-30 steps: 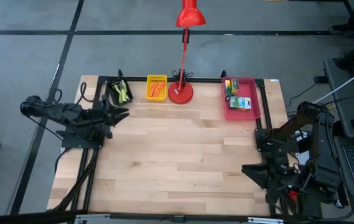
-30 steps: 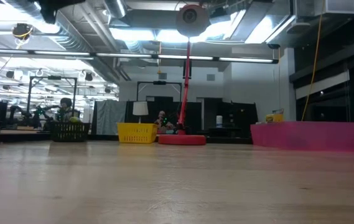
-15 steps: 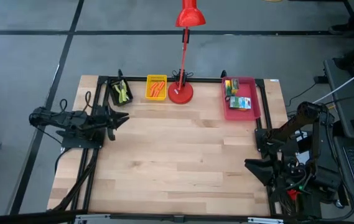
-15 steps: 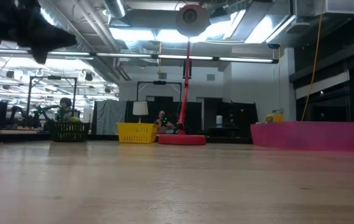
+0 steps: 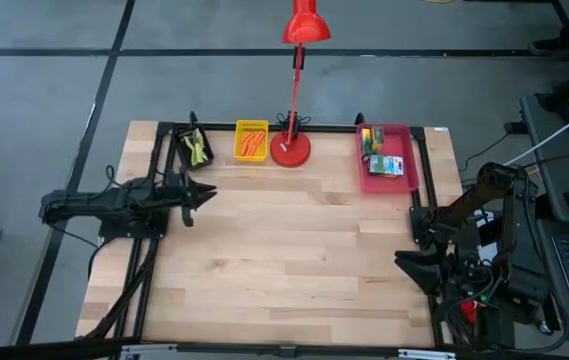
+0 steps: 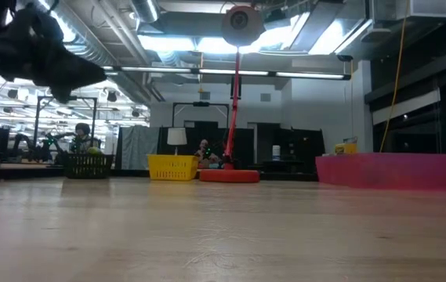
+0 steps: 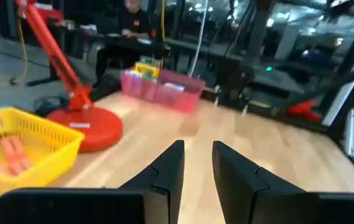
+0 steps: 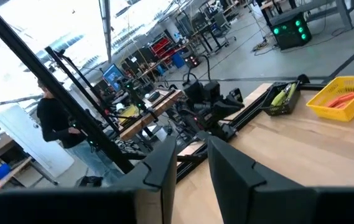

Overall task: Pick & Place School Supplies
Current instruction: Return to Home Position

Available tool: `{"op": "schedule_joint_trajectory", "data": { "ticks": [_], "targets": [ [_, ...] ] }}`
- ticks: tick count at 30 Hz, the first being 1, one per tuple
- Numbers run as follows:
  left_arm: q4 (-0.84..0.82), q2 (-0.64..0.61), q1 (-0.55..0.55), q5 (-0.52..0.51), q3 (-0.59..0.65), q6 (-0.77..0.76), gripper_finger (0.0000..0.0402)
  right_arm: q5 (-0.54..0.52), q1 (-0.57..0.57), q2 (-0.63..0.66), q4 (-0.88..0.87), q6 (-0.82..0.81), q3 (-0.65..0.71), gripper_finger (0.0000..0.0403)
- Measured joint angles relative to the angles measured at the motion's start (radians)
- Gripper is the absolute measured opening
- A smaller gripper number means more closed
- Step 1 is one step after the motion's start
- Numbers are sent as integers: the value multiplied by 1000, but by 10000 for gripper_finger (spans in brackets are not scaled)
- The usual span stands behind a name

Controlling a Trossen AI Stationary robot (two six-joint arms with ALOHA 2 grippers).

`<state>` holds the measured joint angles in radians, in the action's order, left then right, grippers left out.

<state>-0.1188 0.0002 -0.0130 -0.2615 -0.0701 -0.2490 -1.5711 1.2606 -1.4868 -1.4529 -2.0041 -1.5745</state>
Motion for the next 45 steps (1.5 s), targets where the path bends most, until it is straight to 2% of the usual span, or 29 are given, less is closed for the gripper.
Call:
{"op": "schedule_joint_trajectory", "data": {
  "ticks": [3, 5, 7, 10, 16, 20, 25, 30, 33, 35, 38, 40, 42, 45],
  "targets": [
    [116, 5, -36, 41, 42, 29, 72, 0, 5, 0, -33, 0, 0, 94],
    [154, 7, -59, 22, 56, 71, 65, 1, 9, 0, -62, -5, 0, 94],
    [161, 8, -74, 0, 57, 100, 59, 11, 17, 0, -93, -20, 0, 94],
    [163, 18, -88, -21, 57, 98, 53, 84, 18, 0, -113, -29, 0, 94],
    [166, 19, -89, -25, 57, 79, 54, 143, 25, 0, -118, 34, 2, 94],
    [166, 19, -89, -26, 57, 79, 56, 190, 24, 1, -119, 54, 63, 94],
    [167, 19, -89, -26, 57, 79, 52, 338, 25, 25, -54, 133, 184, 94],
    [167, 19, -89, -26, 57, 79, 53, 408, 41, 75, 165, 342, 311, 93],
    [167, 19, -89, -25, 57, 79, 56, 430, 48, 123, 332, 529, 382, 93],
    [167, 19, -89, -26, 57, 79, 56, 434, 50, 176, 522, 707, 450, 93],
    [167, 19, -89, -26, 57, 79, 54, 469, 47, 298, 932, 1071, 618, 93],
    [167, 19, -89, -26, 57, 79, 52, 556, 24, 391, 1252, 1339, 748, 93],
    [167, 19, -89, -26, 57, 79, 52, 706, -18, 469, 1556, 1561, 884, 93],
    [167, 19, -89, -26, 57, 79, 53, 900, -105, 551, 1848, 1728, 1033, 93]
  ]
}}
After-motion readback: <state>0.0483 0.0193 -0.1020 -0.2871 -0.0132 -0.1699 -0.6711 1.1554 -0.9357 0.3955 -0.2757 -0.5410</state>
